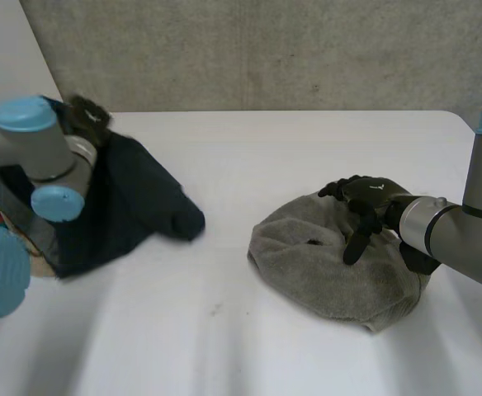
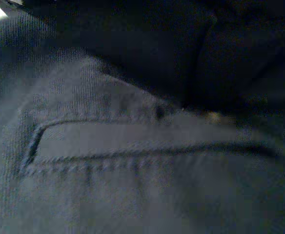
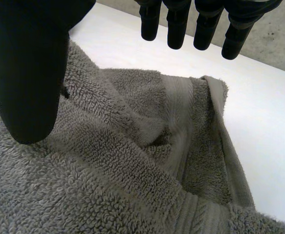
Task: Fold the laundry.
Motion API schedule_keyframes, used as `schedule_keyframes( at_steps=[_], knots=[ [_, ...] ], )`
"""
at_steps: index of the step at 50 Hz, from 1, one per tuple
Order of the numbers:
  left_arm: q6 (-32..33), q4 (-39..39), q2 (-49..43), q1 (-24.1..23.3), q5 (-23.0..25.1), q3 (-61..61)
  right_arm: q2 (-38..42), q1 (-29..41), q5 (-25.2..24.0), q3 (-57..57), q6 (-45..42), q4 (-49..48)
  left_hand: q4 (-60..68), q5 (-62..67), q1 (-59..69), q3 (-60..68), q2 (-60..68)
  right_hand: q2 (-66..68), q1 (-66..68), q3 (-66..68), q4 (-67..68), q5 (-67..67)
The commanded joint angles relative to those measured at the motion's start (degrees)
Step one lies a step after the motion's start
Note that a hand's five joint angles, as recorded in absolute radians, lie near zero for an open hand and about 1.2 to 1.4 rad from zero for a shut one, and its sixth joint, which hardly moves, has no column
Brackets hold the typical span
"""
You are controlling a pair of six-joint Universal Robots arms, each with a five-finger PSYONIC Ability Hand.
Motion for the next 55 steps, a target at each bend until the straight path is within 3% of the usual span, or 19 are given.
schedule_keyframes(
  at_steps=[1, 7, 15, 18, 19, 20, 27, 34, 41, 45, 48, 55],
  knots=[
    [7.24, 7.93, -2.3, 8.24, -9.11, 11.94, 0.41, 0.33, 0.0, -0.24, -0.01, -0.22, 11.76, 16.92, 13.98, 13.19, 11.64, -2.68, -3.6, -1.73, -2.42, -2.83],
    [11.03, 7.49, -6.87, 10.28, -11.15, 22.59, 0.41, 1.03, 0.0, 0.03, -0.1, -0.22, 11.76, 16.92, 13.98, 13.19, 11.64, -2.68, -3.6, -1.73, -2.42, -2.83],
    [12.71, 5.55, -8.11, 8.0, -4.65, 17.52, 0.32, 0.86, -0.27, 0.03, -0.01, -0.13, 11.76, 16.92, 13.98, 13.19, 11.64, -2.68, -3.6, -1.73, -2.42, -2.83],
    [11.66, 7.75, -5.74, 6.85, -2.98, 12.07, 0.24, 0.68, -0.27, 0.03, 0.16, -0.22, -28.46, -23.31, -26.24, -27.04, -28.58, -2.68, -3.6, -1.73, -2.42, -2.83],
    [10.96, 9.06, -4.43, 6.24, -2.62, 9.54, 0.24, 0.68, -0.27, 0.03, 0.16, -0.22, -52.57, -47.41, -50.35, -51.14, -52.69, -2.68, -3.6, -1.73, -2.42, -2.83],
    [10.51, 9.86, -3.72, 5.97, -2.62, 8.29, 0.15, 0.68, -0.36, -0.06, 0.16, -0.22, -58.24, -53.08, -56.02, -56.81, -58.36, -2.68, -3.6, -1.73, -2.42, -2.83],
    [7.53, 14.96, 3.03, 3.87, -4.64, -0.14, -0.11, 0.68, -0.53, -0.24, 0.42, 0.04, -58.24, -53.08, -56.02, -56.81, -58.36, -2.68, -3.6, -1.73, -2.42, -2.83],
    [1.82, 11.37, 13.32, 1.58, -3.94, -7.53, -1.34, -0.29, -0.53, -1.29, 1.3, 0.22, -58.24, -53.08, -56.02, -56.81, -58.36, -2.68, -3.6, -1.73, -2.42, -2.83],
    [-17.15, 1.88, 28.35, -3.78, 3.87, -16.85, -4.24, -2.66, -0.09, -4.36, 2.27, 2.94, -58.24, -53.08, -56.02, -56.81, -58.36, -2.68, -3.6, -1.73, -2.42, -2.83],
    [-27.69, -6.72, 34.33, -9.21, 11.24, -22.99, -5.91, -4.5, 1.31, -7.09, -0.44, 9.77, -58.24, -53.08, -56.02, -56.81, -58.36, -2.68, -3.6, -1.73, -2.42, -2.83],
    [-29.65, -12.0, 34.78, -13.87, 15.03, -27.56, -6.18, -5.82, 2.63, -8.15, -6.05, 15.74, -58.24, -53.08, -56.02, -56.81, -58.36, -2.68, -3.6, -1.73, -2.42, -2.83],
    [-28.69, -15.36, 29.43, -23.28, 16.45, -33.38, -7.58, -7.14, 4.56, -4.9, -19.51, 22.98, -58.24, -53.08, -56.02, -56.81, -58.36, -2.68, -3.6, -1.73, -2.42, -2.83]
  ],
)
